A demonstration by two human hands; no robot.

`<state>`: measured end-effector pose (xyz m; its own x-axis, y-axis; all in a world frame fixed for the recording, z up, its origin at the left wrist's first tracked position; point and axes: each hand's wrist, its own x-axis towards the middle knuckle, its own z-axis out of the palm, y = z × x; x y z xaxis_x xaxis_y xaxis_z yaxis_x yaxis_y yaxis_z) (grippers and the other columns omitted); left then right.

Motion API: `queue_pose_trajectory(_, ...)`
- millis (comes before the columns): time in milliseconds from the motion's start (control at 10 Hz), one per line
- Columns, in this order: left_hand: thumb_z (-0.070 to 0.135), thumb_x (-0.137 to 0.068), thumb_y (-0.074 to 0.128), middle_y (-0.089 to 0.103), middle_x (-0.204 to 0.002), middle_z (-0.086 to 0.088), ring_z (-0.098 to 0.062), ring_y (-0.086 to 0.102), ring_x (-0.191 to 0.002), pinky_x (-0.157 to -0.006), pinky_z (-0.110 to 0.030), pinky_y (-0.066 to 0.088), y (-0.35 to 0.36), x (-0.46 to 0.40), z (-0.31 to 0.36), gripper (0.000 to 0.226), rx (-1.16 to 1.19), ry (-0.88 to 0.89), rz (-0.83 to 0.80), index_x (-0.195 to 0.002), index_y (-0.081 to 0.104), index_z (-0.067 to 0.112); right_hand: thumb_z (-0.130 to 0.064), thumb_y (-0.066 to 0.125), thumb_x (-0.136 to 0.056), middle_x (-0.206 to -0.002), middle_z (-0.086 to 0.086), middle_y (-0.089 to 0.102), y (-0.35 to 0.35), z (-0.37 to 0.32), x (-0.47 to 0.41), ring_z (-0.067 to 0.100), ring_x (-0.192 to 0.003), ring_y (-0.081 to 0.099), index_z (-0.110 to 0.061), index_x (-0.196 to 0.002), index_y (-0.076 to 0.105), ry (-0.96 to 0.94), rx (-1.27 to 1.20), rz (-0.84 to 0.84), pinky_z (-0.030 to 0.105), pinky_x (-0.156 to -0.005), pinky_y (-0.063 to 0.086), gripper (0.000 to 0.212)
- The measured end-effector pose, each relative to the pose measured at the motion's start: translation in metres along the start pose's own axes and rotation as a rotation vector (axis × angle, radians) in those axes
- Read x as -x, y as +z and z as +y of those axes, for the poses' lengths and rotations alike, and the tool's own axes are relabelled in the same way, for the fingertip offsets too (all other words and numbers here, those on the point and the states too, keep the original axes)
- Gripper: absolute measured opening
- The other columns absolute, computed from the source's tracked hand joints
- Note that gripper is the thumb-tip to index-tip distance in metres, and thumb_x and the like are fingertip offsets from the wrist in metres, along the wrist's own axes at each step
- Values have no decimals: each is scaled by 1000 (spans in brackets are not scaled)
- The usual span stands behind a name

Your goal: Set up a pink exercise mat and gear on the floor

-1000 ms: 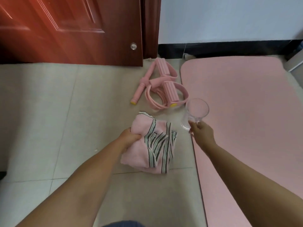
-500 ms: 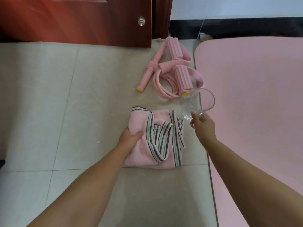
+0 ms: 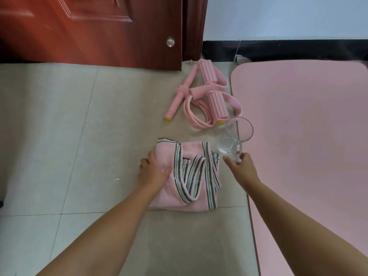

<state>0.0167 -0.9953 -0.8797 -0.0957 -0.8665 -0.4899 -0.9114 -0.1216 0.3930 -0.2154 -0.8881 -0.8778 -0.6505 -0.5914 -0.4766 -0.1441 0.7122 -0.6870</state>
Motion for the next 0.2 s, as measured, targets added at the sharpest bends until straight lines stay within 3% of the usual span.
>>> queue_pose_trajectory(100, 42, -84, 62, 30, -145, -16, -36, 37, -132, -102, -46, 38, -14, 9, 8, 88, -38, -23, -45, -151, 10, 19, -37, 64, -88, -137, 16, 52, -12, -4, 15, 33, -121, 54, -1, -138, 40, 105, 163, -124, 40, -97, 46, 66)
queue_pose_trajectory(200, 44, -86, 61, 34, -144, -16, -35, 38, -133, -103, -46, 37, -43, 38, 26, 83, -127, -27, -110, -150, 16, 18, -29, 54, -95, -130, 21, 59, -33, -20, 52, 34, -119, 57, 7, -126, 56, 177, 468, -286, 40, -101, 46, 47)
